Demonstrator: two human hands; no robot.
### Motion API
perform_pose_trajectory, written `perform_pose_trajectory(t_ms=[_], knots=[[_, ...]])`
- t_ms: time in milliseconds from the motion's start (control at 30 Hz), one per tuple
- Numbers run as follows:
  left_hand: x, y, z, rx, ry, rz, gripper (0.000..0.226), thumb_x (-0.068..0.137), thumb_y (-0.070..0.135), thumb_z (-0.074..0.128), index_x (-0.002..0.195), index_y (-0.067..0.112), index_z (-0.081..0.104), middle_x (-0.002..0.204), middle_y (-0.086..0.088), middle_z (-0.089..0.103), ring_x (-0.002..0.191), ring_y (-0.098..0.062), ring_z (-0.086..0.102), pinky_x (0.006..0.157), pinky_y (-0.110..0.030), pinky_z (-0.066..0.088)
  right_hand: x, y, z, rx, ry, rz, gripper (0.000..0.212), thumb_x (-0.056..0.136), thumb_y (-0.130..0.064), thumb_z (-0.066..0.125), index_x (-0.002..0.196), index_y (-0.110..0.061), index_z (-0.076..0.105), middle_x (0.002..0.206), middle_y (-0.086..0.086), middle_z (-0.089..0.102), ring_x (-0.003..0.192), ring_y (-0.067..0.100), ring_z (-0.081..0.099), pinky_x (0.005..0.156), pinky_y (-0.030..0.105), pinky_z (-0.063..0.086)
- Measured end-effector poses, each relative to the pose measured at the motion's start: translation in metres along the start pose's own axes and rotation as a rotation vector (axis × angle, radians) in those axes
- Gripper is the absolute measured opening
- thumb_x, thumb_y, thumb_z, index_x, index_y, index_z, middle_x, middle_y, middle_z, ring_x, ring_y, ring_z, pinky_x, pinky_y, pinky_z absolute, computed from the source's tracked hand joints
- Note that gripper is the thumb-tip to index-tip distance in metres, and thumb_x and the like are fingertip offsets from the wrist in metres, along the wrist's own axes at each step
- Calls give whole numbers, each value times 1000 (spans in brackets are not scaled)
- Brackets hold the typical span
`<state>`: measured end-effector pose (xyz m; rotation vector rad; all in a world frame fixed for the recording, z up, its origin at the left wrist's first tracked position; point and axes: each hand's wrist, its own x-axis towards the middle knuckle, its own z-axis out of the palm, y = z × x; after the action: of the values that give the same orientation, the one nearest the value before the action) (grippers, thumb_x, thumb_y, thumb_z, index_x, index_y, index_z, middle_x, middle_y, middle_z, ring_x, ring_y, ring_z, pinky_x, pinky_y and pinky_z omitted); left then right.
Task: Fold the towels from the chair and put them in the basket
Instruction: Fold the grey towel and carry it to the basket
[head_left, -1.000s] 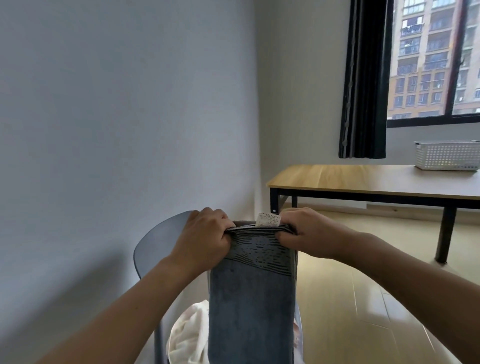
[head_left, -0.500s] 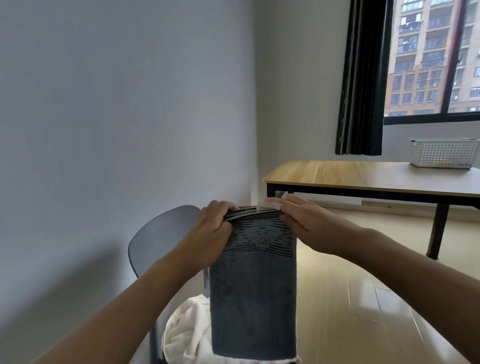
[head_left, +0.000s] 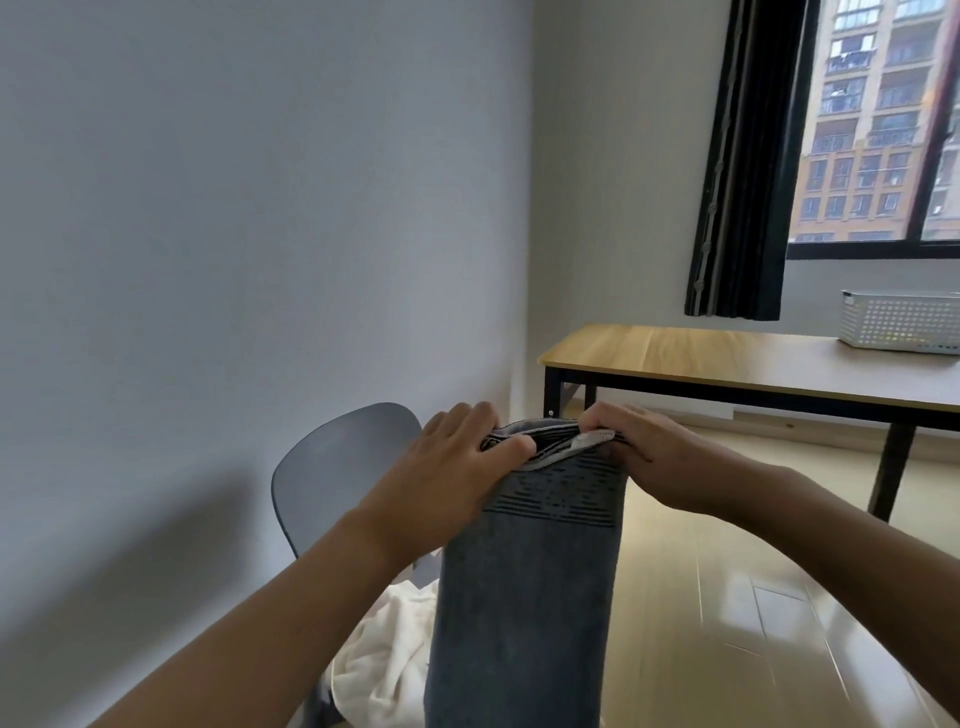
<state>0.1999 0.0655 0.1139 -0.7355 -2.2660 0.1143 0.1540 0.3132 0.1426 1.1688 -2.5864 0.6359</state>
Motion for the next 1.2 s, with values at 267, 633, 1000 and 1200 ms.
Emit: perform_pose_trajectory(t_ms=[267, 633, 1000, 1200], knots=[[0, 1, -1, -254, 65, -170, 17, 92, 33, 30, 79, 23, 37, 85, 8, 34, 78, -10, 32, 75, -20, 25, -3, -7, 3, -115, -25, 9, 14, 96, -32, 51, 107, -24, 56, 101, -9, 59, 90, 2, 53, 73, 13, 43], [-3, -6, -6, -156, -3, -203, 29, 91, 37, 18, 86, 20, 41, 91, 8, 34, 82, -13, 30, 78, -24, 26, 8, -11, 5, 110, -121, 51, 8, 90, -23, 60, 98, -24, 62, 92, -9, 65, 85, 6, 62, 67, 16, 49], [5, -9, 1, -343, -32, -363, 26, 88, 26, 38, 67, 11, 42, 72, 4, 43, 70, -3, 39, 60, -16, 27, 10, -10, 13, 31, -97, 91, 25, 87, -32, 65, 70, -14, 62, 70, 2, 60, 57, 4, 51, 52, 14, 41], [-2, -11, 15, -305, -106, -349, 8, 94, 17, 37, 87, 21, 39, 82, 8, 40, 81, -13, 37, 74, -25, 25, 10, -1, 15, 178, -124, 133, 12, 90, -26, 64, 97, -19, 58, 94, 2, 66, 71, 14, 68, 60, 24, 58]])
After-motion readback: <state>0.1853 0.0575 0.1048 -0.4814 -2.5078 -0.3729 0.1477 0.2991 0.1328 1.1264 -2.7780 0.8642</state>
